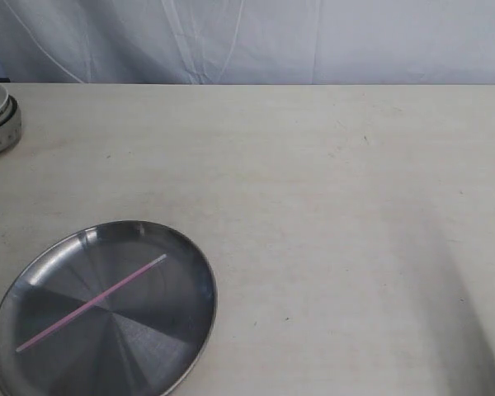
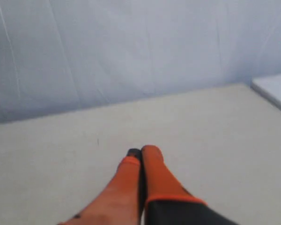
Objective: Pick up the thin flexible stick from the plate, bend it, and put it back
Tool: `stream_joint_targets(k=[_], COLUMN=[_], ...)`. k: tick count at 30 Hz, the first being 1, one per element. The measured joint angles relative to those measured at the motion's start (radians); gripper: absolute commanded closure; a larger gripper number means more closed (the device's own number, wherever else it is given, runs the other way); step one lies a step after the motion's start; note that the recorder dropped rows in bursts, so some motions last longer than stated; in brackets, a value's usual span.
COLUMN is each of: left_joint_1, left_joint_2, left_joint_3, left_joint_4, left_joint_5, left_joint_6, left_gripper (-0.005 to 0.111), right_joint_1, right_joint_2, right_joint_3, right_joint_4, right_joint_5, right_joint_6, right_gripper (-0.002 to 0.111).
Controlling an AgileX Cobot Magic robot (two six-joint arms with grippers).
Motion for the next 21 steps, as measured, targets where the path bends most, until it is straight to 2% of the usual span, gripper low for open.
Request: stream_joint_targets(k=[6, 9, 15, 18, 21], left_joint_1=[0.0, 0.0, 0.0, 0.0, 0.0], left_joint_2=[0.0, 0.0, 0.0, 0.0, -0.001], left_joint_3=[0.0, 0.002, 0.004, 0.004, 0.004], left_joint_4=[0.356, 0.394, 0.332, 0.186, 0.057], left_joint_5=[-0.017, -0.154, -0.568, -0.693, -0.748], left_joint_6=[0.011, -0.034, -0.129, -0.2, -0.281], left_gripper=[0.107, 0.107, 0.107, 0.107, 0.107], right_joint_1=[0.0, 0.0, 0.0, 0.0, 0.0], right_joint_2=[0.0, 0.0, 0.0, 0.0, 0.0], right_joint_3=[0.0, 0.0, 0.0, 0.0, 0.0], right_joint_4=[0.049, 0.069, 0.076, 0.076, 0.078], right_joint_5=[-0.276, -0.396, -0.607, -0.646, -0.659], right_joint_6=[0.0, 0.0, 0.0, 0.0, 0.0], right_gripper=[0.109, 0.109, 0.109, 0.109, 0.109])
